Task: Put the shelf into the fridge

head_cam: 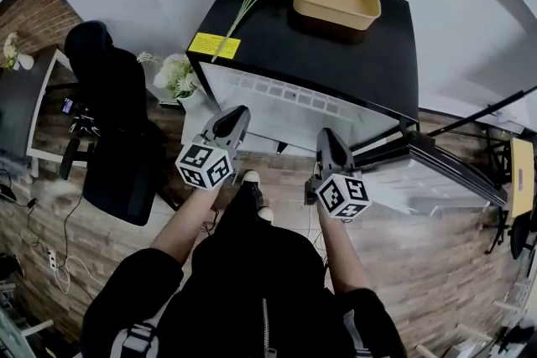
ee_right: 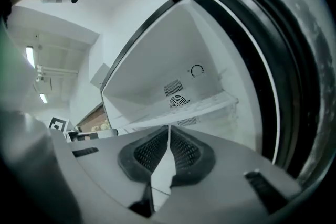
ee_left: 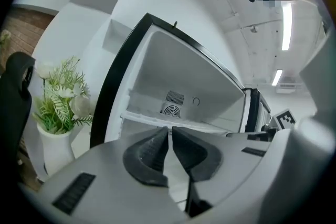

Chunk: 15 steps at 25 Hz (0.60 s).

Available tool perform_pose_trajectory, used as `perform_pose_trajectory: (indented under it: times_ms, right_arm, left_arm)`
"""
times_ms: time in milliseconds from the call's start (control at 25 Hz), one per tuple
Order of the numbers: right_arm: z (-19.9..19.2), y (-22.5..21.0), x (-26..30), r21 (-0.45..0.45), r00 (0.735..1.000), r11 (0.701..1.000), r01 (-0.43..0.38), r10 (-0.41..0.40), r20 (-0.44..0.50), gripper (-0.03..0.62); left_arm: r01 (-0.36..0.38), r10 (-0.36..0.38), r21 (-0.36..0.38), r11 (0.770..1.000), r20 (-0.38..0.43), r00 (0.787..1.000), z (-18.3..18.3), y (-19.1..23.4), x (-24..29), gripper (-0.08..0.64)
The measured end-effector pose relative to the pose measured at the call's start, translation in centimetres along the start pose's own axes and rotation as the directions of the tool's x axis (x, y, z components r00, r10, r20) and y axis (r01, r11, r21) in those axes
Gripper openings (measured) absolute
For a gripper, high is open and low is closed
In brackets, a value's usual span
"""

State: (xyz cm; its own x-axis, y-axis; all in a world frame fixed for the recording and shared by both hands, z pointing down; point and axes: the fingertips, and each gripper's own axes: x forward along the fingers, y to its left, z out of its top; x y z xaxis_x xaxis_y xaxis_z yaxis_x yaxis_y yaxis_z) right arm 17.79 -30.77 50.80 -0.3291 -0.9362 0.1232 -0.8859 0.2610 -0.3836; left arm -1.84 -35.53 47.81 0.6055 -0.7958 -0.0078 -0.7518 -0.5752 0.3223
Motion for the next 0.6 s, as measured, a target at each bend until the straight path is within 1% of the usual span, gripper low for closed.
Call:
perform_pose_trajectory:
  times_ms: [200, 360, 440, 600]
  right_arm:
    - [-0.4, 0.2, -1.8, -0.117, 1.0, 0.993, 0.001, -0.004, -0.023, 0.008]
    - [-1.5, 0.5, -3.5, -0.186, 0.999, 0.982, -0.011, 0.003, -0.045, 0.008]
    - [-2.0, 0.4, -4.2, -0.206, 0.999, 0.979, -0.008, -0.003, -0.052, 0.007]
    - [-2.6, 0.3, -4.7, -0.225, 0.998, 0.974, 0.011, -0.024, -0.052, 0.006]
  left_arm:
    - [0.014, -0.01, 0.092, 0.996, -0.04, 0.999, -0.8, -0.7, -1.5, 0.04]
    - [0.029, -0.019, 0.152, 0.988, -0.067, 0.998, -1.8, -1.5, -2.9, 0.04]
    - [0.028, -0.017, 0.163, 0.986, -0.068, 0.998, -2.1, -1.7, -3.4, 0.04]
    - [0.016, -0.005, 0.162, 0.987, -0.064, 0.998, -2.6, -1.7, -4.1, 0.04]
